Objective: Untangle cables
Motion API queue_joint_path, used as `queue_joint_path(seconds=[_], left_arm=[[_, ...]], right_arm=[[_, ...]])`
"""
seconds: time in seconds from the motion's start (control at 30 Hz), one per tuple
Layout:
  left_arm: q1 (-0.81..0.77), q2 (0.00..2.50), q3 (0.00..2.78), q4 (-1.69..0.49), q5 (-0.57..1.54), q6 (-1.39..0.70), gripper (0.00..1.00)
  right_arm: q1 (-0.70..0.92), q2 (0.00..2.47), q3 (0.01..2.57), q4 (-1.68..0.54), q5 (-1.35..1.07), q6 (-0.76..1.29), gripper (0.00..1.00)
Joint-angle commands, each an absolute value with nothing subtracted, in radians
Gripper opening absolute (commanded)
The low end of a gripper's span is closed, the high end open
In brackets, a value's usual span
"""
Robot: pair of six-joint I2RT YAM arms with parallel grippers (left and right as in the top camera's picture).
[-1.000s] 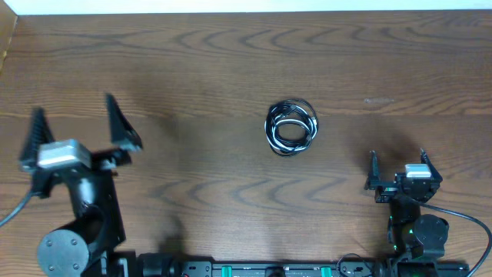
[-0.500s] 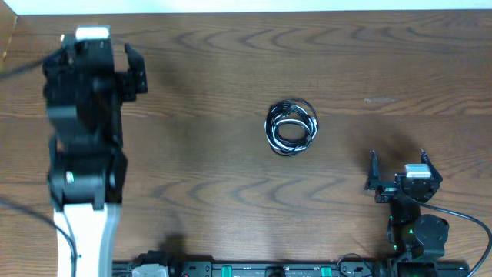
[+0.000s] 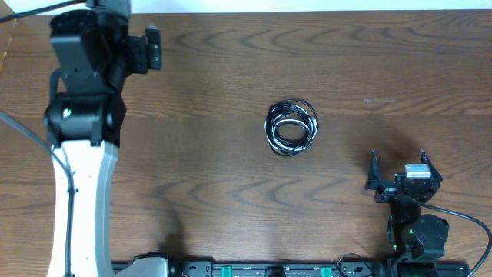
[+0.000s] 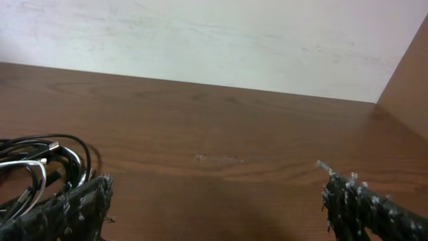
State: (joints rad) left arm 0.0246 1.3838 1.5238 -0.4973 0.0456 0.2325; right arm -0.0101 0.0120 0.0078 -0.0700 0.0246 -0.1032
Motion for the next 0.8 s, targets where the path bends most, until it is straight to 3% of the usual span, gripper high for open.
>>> queue_joint_path(seconds=[0.0, 0.77], left_arm=[[0.029, 1.426, 1.538, -0.524, 0.160, 0.205, 0.98], [0.028, 1.309, 1.538, -0.577, 0.176, 0.204, 0.98]], right_arm=[[-0.015, 0.006, 0.005, -0.072, 0.023, -0.110, 0.99], [-0.015, 0.006, 0.005, -0.072, 0.023, -0.110, 0.99]])
